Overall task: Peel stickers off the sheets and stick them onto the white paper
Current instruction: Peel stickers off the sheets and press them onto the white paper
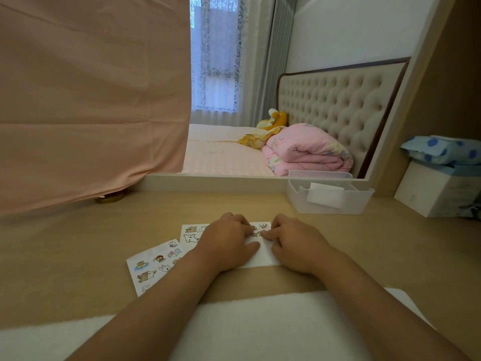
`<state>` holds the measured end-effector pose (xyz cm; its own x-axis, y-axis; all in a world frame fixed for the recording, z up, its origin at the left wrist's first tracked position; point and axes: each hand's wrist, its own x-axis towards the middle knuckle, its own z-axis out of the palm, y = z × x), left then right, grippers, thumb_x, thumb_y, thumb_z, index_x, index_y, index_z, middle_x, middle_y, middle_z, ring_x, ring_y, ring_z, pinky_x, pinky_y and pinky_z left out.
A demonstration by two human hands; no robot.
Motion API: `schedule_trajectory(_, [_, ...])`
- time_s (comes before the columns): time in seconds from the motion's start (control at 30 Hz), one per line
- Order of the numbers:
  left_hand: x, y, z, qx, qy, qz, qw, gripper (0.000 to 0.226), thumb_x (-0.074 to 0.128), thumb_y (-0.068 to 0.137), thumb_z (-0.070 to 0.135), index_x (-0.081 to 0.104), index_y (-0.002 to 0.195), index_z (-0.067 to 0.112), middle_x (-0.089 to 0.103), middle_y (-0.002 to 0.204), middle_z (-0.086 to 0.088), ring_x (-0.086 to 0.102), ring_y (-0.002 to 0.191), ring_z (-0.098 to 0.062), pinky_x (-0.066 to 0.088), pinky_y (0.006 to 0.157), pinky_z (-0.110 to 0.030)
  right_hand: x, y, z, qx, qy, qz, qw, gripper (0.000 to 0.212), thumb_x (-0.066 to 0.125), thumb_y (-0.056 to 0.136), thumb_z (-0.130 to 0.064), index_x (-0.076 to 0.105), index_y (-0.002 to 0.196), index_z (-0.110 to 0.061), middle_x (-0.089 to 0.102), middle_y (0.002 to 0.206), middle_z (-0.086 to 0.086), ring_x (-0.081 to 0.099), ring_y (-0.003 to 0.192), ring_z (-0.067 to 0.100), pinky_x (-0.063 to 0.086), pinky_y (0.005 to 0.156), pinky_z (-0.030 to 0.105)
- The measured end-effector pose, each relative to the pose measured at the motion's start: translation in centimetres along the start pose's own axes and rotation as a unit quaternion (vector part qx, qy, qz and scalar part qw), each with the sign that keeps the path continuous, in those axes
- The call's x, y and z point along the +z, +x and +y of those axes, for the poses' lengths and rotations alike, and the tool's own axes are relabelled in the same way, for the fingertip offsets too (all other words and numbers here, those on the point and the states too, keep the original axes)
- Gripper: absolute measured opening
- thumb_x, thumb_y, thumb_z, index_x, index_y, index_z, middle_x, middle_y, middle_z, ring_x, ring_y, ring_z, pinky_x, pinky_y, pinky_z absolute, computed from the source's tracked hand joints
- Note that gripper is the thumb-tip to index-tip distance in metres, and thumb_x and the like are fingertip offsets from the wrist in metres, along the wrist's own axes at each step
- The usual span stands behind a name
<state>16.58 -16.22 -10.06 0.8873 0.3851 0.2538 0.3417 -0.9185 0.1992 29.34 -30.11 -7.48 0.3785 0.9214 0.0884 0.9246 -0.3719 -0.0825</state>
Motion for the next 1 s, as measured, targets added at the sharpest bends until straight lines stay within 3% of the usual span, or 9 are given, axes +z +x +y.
schedule_trajectory(0.17, [-0.1, -0.3, 0.2, -0.020, -0.015, 0.005, 1.000, 0.050, 0.055, 0.093, 0.052, 0.056, 0.139, 0.031, 0.056, 0.137, 0.013, 0.044, 0.123, -0.014, 0.046, 0.097, -0.035, 0.1, -0.5, 0.0, -0.019, -0.043, 0.005, 0.999, 0.041, 0.047, 0.099, -0.029, 0.058, 0.138, -0.038, 0.050, 0.128, -0.007, 0.049, 0.116, 0.020, 0.045, 0.086, 0.031])
schedule_trajectory(0.37, [0.1, -0.9, 0.7, 0.026, 0.035, 0.009, 0.999, 0.041, 0.040, 0.102, 0.046, 0.052, 0.141, 0.037, 0.049, 0.133, 0.007, 0.042, 0.121, -0.018, 0.047, 0.089, -0.034, -0.1, -0.7, 0.7, -0.008, -0.045, 0.044, 0.998, 0.041, 0.046, 0.097, -0.027, 0.060, 0.135, -0.033, 0.055, 0.132, -0.008, 0.049, 0.119, 0.020, 0.041, 0.096, 0.033])
schedule_trajectory(0.57, [-0.2, -0.7, 1.1, 0.044, 0.093, -0.001, 0.995, 0.039, 0.037, 0.102, 0.045, 0.056, 0.136, 0.037, 0.054, 0.136, 0.002, 0.050, 0.114, -0.027, 0.046, 0.087, -0.033, 0.4, -0.5, 0.5, -0.028, -0.049, -0.010, 0.998, 0.048, 0.043, 0.097, -0.027, 0.049, 0.144, -0.036, 0.044, 0.148, -0.008, 0.039, 0.133, 0.020, 0.035, 0.107, 0.039])
schedule_trajectory(0.67, [-0.2, -0.7, 0.7, 0.009, 0.035, 0.024, 0.999, 0.037, 0.049, 0.097, 0.049, 0.063, 0.128, 0.035, 0.061, 0.128, 0.010, 0.052, 0.115, -0.019, 0.046, 0.089, -0.031, 0.1, -0.4, 0.5, -0.025, -0.060, -0.016, 0.998, 0.047, 0.043, 0.096, -0.029, 0.050, 0.142, -0.036, 0.044, 0.150, -0.009, 0.040, 0.134, 0.020, 0.035, 0.107, 0.041])
schedule_trajectory(0.77, [0.4, -0.8, 0.1, -0.022, -0.038, 0.039, 0.998, 0.049, 0.058, 0.093, 0.050, 0.050, 0.137, 0.029, 0.057, 0.130, 0.010, 0.046, 0.121, -0.014, 0.042, 0.098, -0.034, 0.2, -0.4, 0.2, -0.017, -0.065, -0.012, 0.998, 0.048, 0.042, 0.097, -0.027, 0.047, 0.144, -0.032, 0.042, 0.150, -0.006, 0.039, 0.135, 0.020, 0.033, 0.108, 0.040])
schedule_trajectory(0.87, [0.8, -0.7, -0.1, -0.011, -0.039, 0.030, 0.999, 0.062, 0.054, 0.096, 0.050, 0.037, 0.150, 0.025, 0.049, 0.140, 0.007, 0.039, 0.130, -0.015, 0.033, 0.108, -0.034, 0.4, -0.5, -0.4, -0.024, -0.050, -0.006, 0.998, 0.054, 0.038, 0.100, -0.028, 0.033, 0.154, -0.026, 0.028, 0.162, -0.002, 0.027, 0.146, 0.019, 0.026, 0.115, 0.040])
schedule_trajectory(1.0, [0.8, -0.6, -0.2, -0.019, -0.016, 0.020, 0.999, 0.064, 0.049, 0.098, 0.053, 0.034, 0.152, 0.023, 0.048, 0.141, 0.006, 0.038, 0.130, -0.016, 0.032, 0.109, -0.032, 0.2, -0.8, -1.0, -0.048, -0.069, -0.061, 0.995, 0.055, 0.030, 0.105, -0.030, 0.022, 0.159, -0.020, 0.015, 0.168, -0.004, 0.012, 0.153, 0.012, 0.019, 0.119, 0.042])
